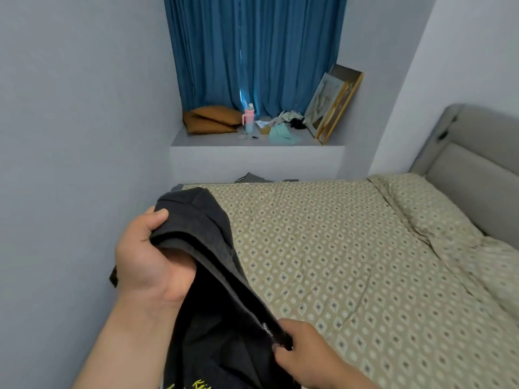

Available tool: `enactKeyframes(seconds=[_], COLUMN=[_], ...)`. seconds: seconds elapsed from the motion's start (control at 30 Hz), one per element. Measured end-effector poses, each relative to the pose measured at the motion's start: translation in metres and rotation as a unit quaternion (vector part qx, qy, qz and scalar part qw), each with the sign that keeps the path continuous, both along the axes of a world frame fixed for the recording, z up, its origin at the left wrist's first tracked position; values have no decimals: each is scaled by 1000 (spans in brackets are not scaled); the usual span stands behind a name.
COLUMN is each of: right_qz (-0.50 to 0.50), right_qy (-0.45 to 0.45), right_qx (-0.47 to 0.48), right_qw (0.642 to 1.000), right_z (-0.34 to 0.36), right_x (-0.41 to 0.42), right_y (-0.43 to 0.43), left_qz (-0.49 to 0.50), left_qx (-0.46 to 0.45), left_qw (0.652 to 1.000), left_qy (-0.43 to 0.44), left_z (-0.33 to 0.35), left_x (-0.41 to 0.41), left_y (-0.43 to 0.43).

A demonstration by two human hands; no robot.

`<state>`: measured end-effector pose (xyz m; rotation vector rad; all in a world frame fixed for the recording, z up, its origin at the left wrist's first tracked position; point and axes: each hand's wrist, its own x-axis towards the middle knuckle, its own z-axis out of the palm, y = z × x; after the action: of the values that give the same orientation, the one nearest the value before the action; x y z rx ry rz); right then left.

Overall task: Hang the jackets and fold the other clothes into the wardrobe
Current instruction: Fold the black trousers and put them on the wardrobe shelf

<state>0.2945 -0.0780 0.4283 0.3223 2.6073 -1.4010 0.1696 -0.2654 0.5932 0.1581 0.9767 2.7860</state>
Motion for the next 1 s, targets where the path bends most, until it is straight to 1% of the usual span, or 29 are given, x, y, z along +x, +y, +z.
enactKeyframes(seconds=[0.1,0.17,0.3,0.37,0.5,0.57,0.67,0.73,0.77,0.8,0.83,0.93,1.0], right_qz=[-102,-146,-203,-225,-269,-289,-296,-313,-335,-352,-362,-353,-311], right_qy=[-18,-14,18,21,14,12,8,21,25,23,14,-34,-74], right_qx=[-16,-11,51,59,27,-26,-156,-244,-265,-261,-230,-56,13], right_qw=[994,989,978,972,963,957,942,918,904,898,903,933,947], right_z=[-10,-7,1,2,7,13,26,30,28,25,20,8,3], right_x=[21,35,56,66,94,114,151,171,180,188,198,224,240], right_y=[41,73,131,155,196,217,258,288,305,321,337,381,412], left_qz=[5,8,10,-36,-116,-138,-162,-174,-182,-186,-190,-191,-193], left_qx=[4,-14,-31,-30,-32,-28,-22,-12,-8,-5,-5,-11,-31], left_qw=[1000,1000,999,996,984,980,973,967,965,962,960,957,957], left_qy=[5,-2,-39,-70,-130,-142,-165,-183,-191,-200,-207,-216,-212], left_z=[12,14,12,8,5,1,-9,-18,-23,-28,-33,-49,-61], left_x=[-2,-2,0,1,13,19,25,28,31,34,38,48,58], left_y=[28,52,104,136,216,255,315,349,367,384,402,446,476])
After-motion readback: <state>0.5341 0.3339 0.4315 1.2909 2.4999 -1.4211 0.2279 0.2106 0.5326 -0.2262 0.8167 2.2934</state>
